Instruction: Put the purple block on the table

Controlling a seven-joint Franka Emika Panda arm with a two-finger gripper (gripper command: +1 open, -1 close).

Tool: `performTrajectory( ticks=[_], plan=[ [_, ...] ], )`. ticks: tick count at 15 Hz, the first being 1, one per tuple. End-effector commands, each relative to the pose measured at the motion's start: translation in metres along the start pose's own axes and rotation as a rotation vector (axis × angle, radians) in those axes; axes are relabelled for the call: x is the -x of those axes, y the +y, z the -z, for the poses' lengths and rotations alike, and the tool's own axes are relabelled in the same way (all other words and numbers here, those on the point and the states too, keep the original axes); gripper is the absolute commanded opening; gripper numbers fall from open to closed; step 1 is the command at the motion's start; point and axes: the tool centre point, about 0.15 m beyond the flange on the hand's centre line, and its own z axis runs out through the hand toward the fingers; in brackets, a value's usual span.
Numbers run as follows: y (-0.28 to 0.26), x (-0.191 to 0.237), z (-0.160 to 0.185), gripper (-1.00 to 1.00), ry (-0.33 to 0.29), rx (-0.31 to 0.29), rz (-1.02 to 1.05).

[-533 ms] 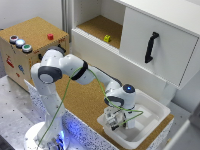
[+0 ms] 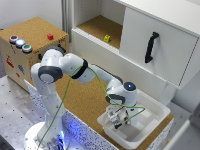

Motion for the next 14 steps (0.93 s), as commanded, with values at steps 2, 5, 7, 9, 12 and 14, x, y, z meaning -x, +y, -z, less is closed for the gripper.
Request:
performTrajectory(
  ticks=[2,5,7,9,12,14],
  plan=[
    [-0.085,-0.027,0.064,-1.0,0.052,-0.175,0.269],
    [-0.131,-0.028,0.048,-1.0,-0.036,-0.224,0.435],
    [-0.156,-0.022,0.034,-1.0,-0.095,-0.228,0.517],
    [-0.174,-0.015,0.018,-1.0,-0.153,-0.233,0.581],
    [-0.194,-0.008,-0.006,-1.0,-0.217,-0.234,0.65],
    [-0.203,-0.007,-0.015,-1.0,-0.231,-0.23,0.695]
  ],
)
